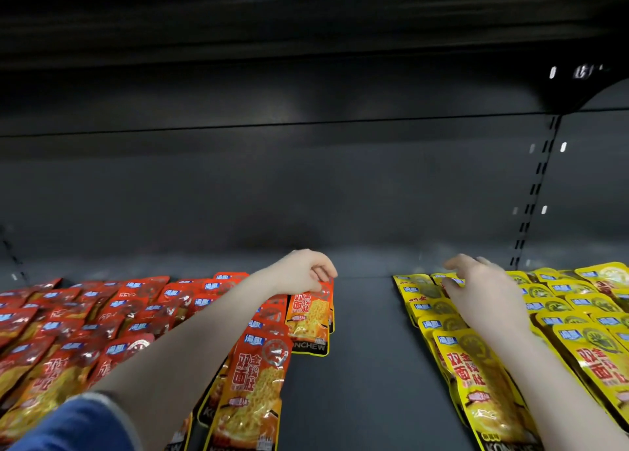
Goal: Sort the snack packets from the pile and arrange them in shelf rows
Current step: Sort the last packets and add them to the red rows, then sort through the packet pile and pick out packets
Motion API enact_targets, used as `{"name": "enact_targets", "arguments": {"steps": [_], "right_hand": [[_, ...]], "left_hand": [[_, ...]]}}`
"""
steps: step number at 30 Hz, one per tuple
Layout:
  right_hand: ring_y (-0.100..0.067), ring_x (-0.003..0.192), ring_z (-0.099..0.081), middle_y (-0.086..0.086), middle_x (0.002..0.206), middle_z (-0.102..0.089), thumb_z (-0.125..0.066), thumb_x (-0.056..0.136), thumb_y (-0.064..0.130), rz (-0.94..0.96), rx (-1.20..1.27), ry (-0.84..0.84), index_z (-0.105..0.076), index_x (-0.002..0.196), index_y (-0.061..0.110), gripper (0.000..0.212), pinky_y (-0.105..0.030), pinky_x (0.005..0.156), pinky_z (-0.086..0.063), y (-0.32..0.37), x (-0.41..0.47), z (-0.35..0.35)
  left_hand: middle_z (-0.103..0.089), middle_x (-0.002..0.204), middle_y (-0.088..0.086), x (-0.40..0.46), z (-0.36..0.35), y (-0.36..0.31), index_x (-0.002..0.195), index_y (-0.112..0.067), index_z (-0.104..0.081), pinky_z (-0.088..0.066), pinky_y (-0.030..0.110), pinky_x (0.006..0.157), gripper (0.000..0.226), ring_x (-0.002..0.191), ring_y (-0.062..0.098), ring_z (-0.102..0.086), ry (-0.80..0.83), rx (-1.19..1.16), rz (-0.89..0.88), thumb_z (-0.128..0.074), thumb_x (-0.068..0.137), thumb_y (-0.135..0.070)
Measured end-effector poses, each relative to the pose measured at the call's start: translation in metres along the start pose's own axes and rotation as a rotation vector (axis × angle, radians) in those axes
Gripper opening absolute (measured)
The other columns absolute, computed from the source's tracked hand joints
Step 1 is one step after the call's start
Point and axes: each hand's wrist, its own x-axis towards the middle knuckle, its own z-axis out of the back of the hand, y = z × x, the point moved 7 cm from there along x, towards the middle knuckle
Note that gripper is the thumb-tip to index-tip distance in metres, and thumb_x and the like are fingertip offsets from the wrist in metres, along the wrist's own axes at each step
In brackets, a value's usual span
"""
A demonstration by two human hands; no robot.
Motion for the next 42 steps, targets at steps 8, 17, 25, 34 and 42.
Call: {"name": "enact_targets", "arguments": {"steps": [8, 17, 25, 34, 42], "right_hand": [[-0.029, 0.105, -0.055, -0.007, 0.108, -0.062, -0.055, 0.090, 0.025, 0.056, -0.046, 0.044, -0.061, 0.115, 0.018, 0.027, -0.033, 0.082, -0.043, 0.000, 0.003, 0.009], [-0.024, 0.110, -0.054, -0.004, 0.109, -0.060, -0.051, 0.093, 0.031, 0.061, -0.132, 0.072, -0.059, 0.115, 0.022, 0.026, -0.031, 0.084, -0.043, -0.040, -0.024, 0.036], [-0.033, 0.101, -0.057, -0.011, 0.100, -0.065, -0.059, 0.088, 0.029, -0.028, -0.184, -0.030, -0.066, 0.108, 0.015, 0.026, -0.037, 0.081, -0.043, -0.097, -0.061, 0.073], [-0.032, 0.095, -0.057, -0.010, 0.096, -0.064, -0.059, 0.088, 0.029, -0.139, -0.243, -0.081, -0.066, 0.104, 0.015, 0.023, -0.037, 0.077, -0.042, -0.218, -0.075, 0.131], [-0.035, 0.060, -0.057, -0.008, 0.062, -0.055, -0.079, 0.067, 0.008, -0.088, -0.138, -0.174, -0.067, 0.076, 0.008, 0.015, -0.035, 0.049, -0.046, -0.397, -0.080, 0.185]], "left_hand": [[-0.067, 0.094, 0.003, -0.016, 0.015, -0.033, 0.101, -0.013, -0.069, -0.049, 0.023, 0.085, 0.028, 0.092, 0.018, -0.064, -0.353, -0.004, 0.069, -0.057, 0.080, 0.001], [-0.059, 0.118, 0.001, -0.060, -0.012, -0.079, 0.114, -0.023, -0.060, -0.042, 0.029, 0.092, 0.026, 0.113, 0.022, -0.053, -0.448, 0.267, 0.222, -0.051, 0.090, -0.019], [-0.056, 0.118, -0.001, -0.095, -0.026, -0.124, 0.117, -0.024, -0.054, -0.042, 0.032, 0.090, 0.029, 0.114, 0.021, -0.050, -0.570, 0.524, 0.184, -0.046, 0.094, -0.039], [-0.057, 0.117, -0.002, -0.088, -0.066, -0.227, 0.118, -0.025, -0.054, -0.042, 0.033, 0.089, 0.032, 0.113, 0.022, -0.051, -0.562, 0.476, 0.124, -0.046, 0.094, -0.044], [-0.058, 0.123, -0.003, -0.040, -0.174, -0.383, 0.123, -0.028, -0.056, -0.041, 0.032, 0.092, 0.035, 0.117, 0.021, -0.051, -0.604, 0.283, 0.117, -0.052, 0.092, -0.043]]}}
